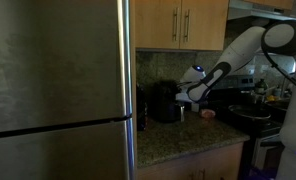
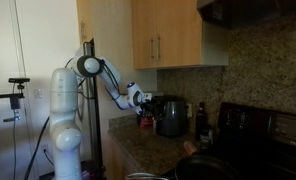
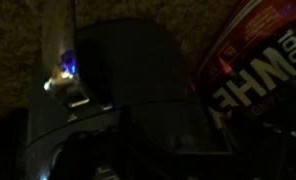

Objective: Turn off the air fryer

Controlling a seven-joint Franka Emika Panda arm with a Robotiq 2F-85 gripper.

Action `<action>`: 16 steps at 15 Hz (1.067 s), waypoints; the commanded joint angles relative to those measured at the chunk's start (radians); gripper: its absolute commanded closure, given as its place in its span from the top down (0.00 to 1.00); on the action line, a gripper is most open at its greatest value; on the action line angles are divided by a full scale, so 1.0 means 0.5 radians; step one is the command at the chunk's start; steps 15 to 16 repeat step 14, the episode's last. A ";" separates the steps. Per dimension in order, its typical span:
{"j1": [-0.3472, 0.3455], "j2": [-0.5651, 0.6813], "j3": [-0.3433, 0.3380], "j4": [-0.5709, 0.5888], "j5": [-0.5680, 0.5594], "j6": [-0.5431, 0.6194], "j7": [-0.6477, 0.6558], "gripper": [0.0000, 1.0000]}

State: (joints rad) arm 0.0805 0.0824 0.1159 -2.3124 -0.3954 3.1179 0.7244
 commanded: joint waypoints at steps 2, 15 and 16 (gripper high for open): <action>0.046 -0.420 0.201 -0.206 0.664 -0.696 -0.476 1.00; 0.047 -1.055 0.228 -0.087 0.590 -1.699 -0.472 1.00; 0.047 -1.055 0.228 -0.087 0.590 -1.699 -0.472 1.00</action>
